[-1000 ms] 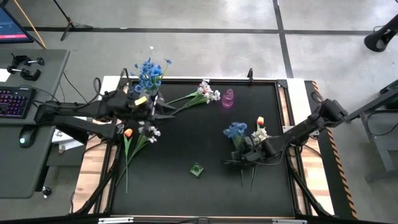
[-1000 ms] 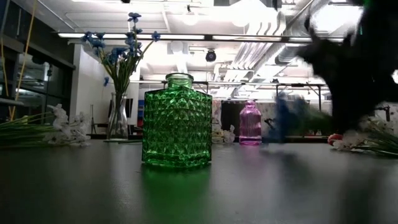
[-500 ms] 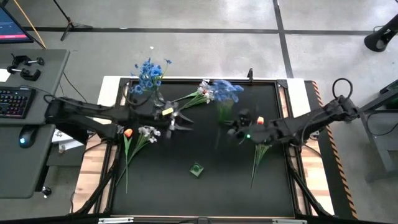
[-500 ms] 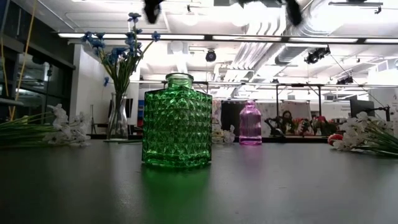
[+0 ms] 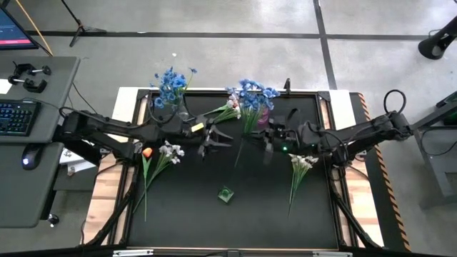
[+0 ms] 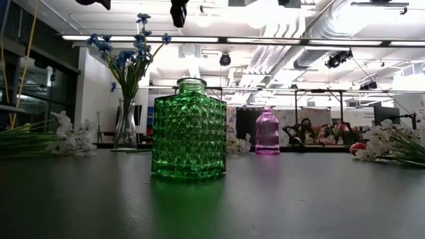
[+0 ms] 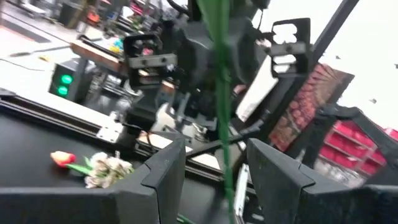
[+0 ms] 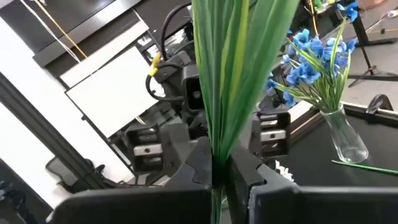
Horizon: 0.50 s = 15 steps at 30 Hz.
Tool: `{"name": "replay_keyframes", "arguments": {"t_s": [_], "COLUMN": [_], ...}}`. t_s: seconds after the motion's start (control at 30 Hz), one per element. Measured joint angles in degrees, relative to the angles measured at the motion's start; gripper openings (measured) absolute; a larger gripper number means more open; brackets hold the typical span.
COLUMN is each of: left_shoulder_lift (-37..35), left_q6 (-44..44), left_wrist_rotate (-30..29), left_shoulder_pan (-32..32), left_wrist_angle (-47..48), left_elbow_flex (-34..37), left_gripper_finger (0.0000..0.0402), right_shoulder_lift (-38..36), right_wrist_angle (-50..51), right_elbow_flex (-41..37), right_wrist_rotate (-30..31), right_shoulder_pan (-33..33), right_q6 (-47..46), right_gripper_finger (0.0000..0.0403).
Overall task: Sort flowers into vase by color
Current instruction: Put the blue flowers into the transparent vase
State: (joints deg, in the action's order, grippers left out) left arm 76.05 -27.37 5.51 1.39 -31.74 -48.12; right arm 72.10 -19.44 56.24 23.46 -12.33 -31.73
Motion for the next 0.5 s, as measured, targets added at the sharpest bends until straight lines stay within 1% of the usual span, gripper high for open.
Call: {"name": "replay_keyframes", "arguments": {"t_s": [0.17, 0.3, 0.5], "left_shoulder_lift": [-0.02, -0.02, 0.13], "left_q6": [-2.03, -3.77, -4.33], "left_wrist_rotate": [-0.08, -0.09, -0.32], "left_shoulder_pan": [0.04, 0.04, 0.04], "left_wrist_angle": [-1.69, -1.62, -1.65], "left_elbow_flex": [-0.04, -0.04, -0.04], "left_gripper_finger": [0.0159, 0.0159, 0.0159], "right_shoulder_lift": [0.48, 1.3, 4.33], "right_wrist_angle": [-1.54, -2.63, -8.3], "right_elbow_flex": [-0.01, -0.01, -0.01], "right_wrist_rotate": [-0.34, -3.3, -8.17], "right_shoulder_pan": [1.24, 2.93, 4.54], "right_q6": [2.22, 2.21, 1.82], "right_gripper_finger": [0.0, 0.0, 0.0]}}
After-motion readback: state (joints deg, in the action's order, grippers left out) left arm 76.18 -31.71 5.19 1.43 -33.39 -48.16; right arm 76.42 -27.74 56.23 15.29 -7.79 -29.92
